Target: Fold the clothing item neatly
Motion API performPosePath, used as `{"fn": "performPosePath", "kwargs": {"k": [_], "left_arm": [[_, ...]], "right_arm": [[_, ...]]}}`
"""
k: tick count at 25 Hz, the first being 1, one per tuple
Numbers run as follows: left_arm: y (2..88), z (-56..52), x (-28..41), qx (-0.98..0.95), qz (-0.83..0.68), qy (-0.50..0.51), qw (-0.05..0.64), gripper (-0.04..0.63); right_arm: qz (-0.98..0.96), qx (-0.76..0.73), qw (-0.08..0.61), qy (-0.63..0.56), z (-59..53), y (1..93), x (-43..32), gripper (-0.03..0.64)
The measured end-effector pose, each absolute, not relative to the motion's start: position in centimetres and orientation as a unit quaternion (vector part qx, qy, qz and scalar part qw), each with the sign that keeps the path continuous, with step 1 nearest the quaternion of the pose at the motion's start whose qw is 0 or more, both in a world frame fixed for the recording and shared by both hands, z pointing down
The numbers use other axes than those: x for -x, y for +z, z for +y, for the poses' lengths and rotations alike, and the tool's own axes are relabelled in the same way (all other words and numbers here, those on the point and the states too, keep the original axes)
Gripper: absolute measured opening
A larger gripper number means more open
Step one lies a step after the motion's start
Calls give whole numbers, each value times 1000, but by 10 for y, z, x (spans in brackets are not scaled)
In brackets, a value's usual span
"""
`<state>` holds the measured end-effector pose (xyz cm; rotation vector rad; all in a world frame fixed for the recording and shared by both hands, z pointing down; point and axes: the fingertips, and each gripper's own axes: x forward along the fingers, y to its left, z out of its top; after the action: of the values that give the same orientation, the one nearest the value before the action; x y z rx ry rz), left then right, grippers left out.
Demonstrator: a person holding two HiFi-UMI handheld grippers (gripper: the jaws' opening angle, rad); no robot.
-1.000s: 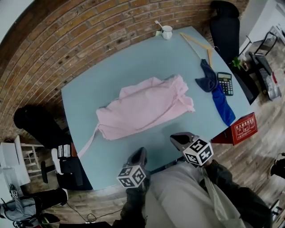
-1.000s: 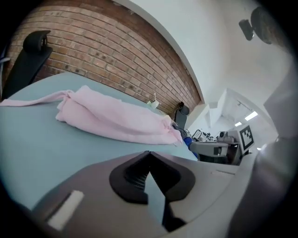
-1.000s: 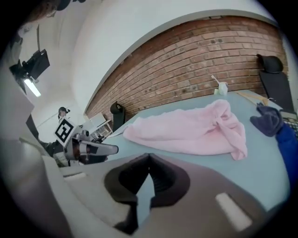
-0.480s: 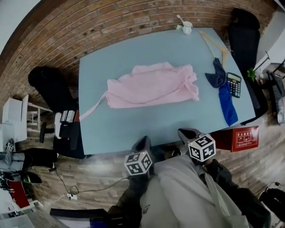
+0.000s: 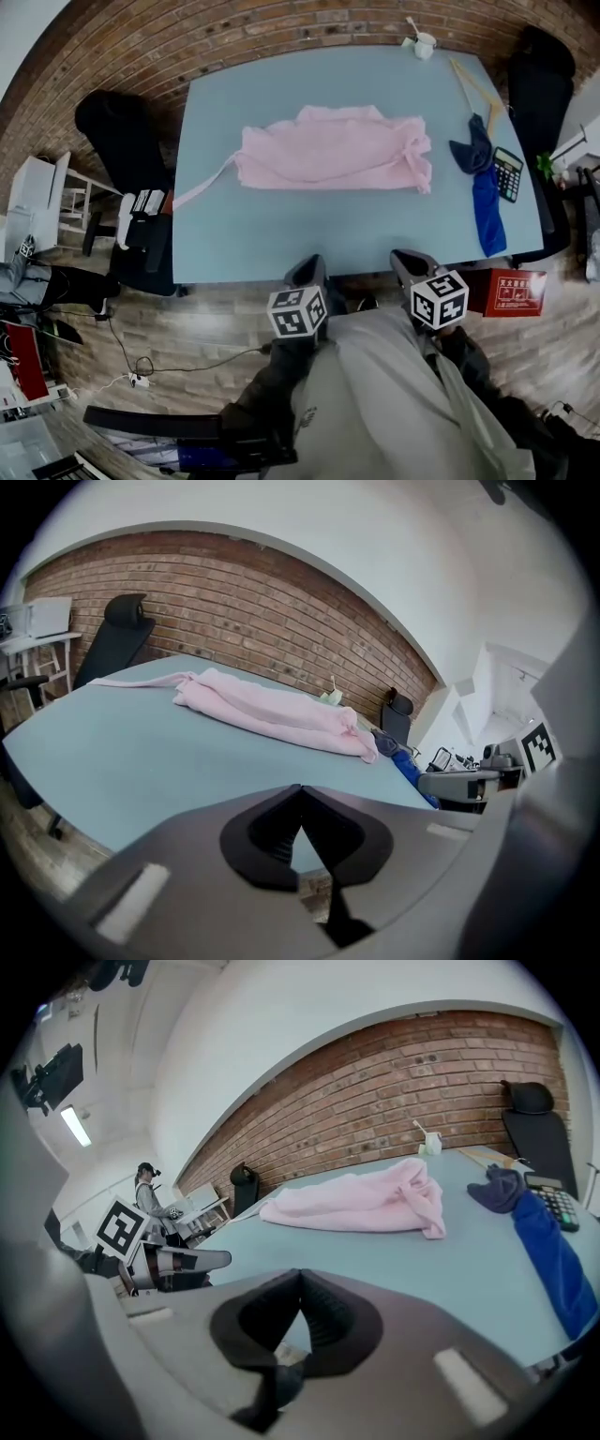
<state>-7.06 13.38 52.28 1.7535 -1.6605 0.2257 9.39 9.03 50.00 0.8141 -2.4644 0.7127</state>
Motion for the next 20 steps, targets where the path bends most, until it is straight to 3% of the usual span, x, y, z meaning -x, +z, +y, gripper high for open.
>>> {"fn": "performPosePath", "kwargs": {"k": [20], "left_arm": [[527, 114, 85, -677, -641, 92, 349, 8]], "right_arm": [[-890, -326, 222, 231, 81, 501, -93, 2]]}}
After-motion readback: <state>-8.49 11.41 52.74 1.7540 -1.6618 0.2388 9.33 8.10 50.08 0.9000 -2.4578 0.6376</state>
